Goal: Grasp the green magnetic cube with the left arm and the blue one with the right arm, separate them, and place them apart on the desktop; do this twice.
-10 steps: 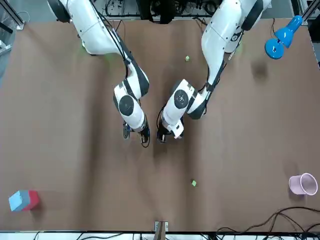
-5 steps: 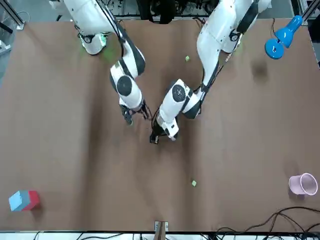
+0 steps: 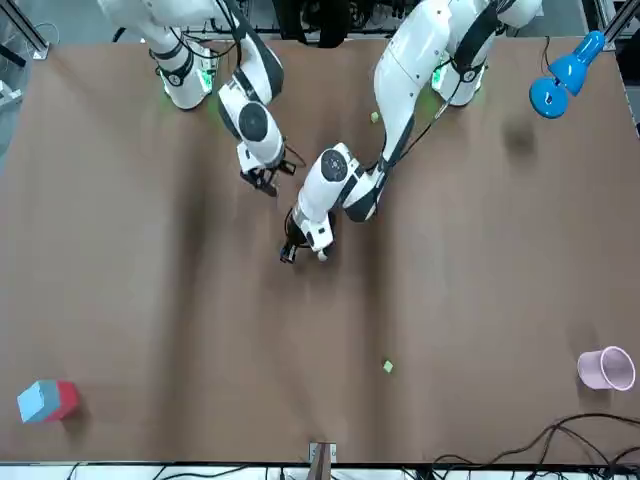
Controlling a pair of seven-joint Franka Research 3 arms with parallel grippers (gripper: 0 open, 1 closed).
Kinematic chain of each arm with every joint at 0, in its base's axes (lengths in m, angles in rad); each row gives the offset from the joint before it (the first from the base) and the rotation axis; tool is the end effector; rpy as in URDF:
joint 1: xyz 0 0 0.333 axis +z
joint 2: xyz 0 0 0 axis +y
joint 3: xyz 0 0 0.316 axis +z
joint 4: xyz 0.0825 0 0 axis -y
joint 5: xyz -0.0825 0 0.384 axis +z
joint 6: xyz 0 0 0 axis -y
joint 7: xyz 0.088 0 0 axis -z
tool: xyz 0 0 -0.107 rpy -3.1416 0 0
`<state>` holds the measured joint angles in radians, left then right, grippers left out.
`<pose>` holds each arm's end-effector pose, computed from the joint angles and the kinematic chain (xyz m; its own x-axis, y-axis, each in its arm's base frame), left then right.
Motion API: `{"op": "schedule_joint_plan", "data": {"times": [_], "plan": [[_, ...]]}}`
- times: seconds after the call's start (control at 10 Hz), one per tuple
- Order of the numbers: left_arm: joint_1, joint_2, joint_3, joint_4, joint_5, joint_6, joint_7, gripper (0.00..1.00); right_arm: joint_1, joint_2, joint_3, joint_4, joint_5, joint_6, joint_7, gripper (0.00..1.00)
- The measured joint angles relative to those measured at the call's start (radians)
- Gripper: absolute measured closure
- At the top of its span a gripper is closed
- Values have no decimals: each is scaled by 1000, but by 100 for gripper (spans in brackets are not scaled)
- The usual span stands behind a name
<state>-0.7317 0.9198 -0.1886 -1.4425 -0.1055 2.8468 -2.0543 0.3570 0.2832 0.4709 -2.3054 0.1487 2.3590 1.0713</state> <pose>0.4913 -0.5782 0.1970 0.2721 0.8726 -0.4056 0.9426 -0.1571 0.2946 0.3354 0.3770 0.2217 0.8916 -0.3529 -0.2839 -0.3417 -0.9355 0.0898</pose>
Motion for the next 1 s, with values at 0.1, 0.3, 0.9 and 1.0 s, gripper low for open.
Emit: {"op": "schedule_joint_plan", "data": {"times": [0.1,0.3,0.9,1.0], "plan": [[2,0,5,0,0,-3,0,61,-23,-19,41,-48,-1,0,-82,76],[4,-6,33,3,1,-48,0,32,-39,-30,81,-123,-1,14,-200,76],[108,-332,77,35,248,-541,34,0,-46,-31,197,-262,-3,163,-221,76],[145,-397,79,36,261,-649,68,0,-46,-31,210,-269,-3,164,-221,76]]}}
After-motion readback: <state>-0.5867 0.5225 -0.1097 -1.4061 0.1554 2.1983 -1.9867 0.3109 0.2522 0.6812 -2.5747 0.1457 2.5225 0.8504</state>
